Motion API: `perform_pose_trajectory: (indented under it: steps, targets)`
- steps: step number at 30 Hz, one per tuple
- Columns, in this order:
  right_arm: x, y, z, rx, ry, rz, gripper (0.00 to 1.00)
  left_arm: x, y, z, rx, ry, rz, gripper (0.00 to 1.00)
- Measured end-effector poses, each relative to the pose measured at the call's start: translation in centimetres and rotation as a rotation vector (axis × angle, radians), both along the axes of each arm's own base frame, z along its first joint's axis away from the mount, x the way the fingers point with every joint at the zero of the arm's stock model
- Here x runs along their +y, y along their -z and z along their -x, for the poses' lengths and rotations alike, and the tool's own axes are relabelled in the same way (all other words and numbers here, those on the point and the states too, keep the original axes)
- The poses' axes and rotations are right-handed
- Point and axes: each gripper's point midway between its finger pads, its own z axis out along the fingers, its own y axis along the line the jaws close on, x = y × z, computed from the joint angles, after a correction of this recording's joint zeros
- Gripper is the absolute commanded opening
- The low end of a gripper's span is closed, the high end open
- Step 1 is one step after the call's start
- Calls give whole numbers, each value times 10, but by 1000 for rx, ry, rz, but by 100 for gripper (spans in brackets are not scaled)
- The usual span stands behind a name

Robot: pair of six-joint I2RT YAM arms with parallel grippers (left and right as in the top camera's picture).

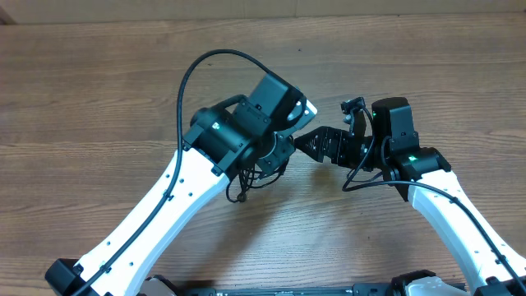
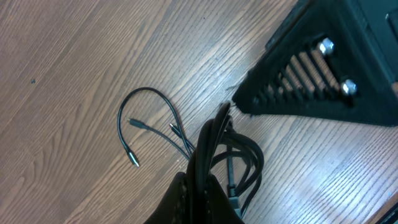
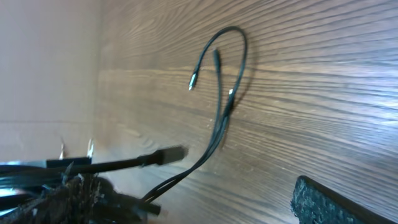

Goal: Untangle cables

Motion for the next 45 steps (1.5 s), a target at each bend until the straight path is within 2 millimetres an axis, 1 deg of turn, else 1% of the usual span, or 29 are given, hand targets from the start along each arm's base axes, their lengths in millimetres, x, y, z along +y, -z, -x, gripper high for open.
perform_pose_trajectory:
  steps: [4,11,16,24,28,33,35,36,40,45]
  targets:
    - [-3,2,-2,7,25,13,100,0,0,0,4,29,2,4]
    - [-3,1,-4,-7,24,15,100,-14,0,12,34,173,39,4]
    - [5,-11,-6,-87,-47,-23,100,-21,0,19,46,256,59,4]
    - [14,-23,3,-175,-173,-70,100,-16,-2,17,51,263,75,4]
    - [15,-26,6,-207,-212,-83,100,-15,-5,15,42,249,82,4]
    - [15,-27,7,-220,-226,-87,100,-8,-6,5,16,165,62,4]
    - [17,-29,9,-225,-243,-100,100,-1,-6,-3,-6,104,45,4]
    - [21,-32,14,-226,-273,-123,100,0,-11,-14,-44,63,55,4]
    - [30,-38,25,-231,-336,-171,100,4,-17,-29,-82,-26,81,4]
    - [32,-41,28,-234,-354,-190,100,2,-19,-31,-81,-62,110,4]
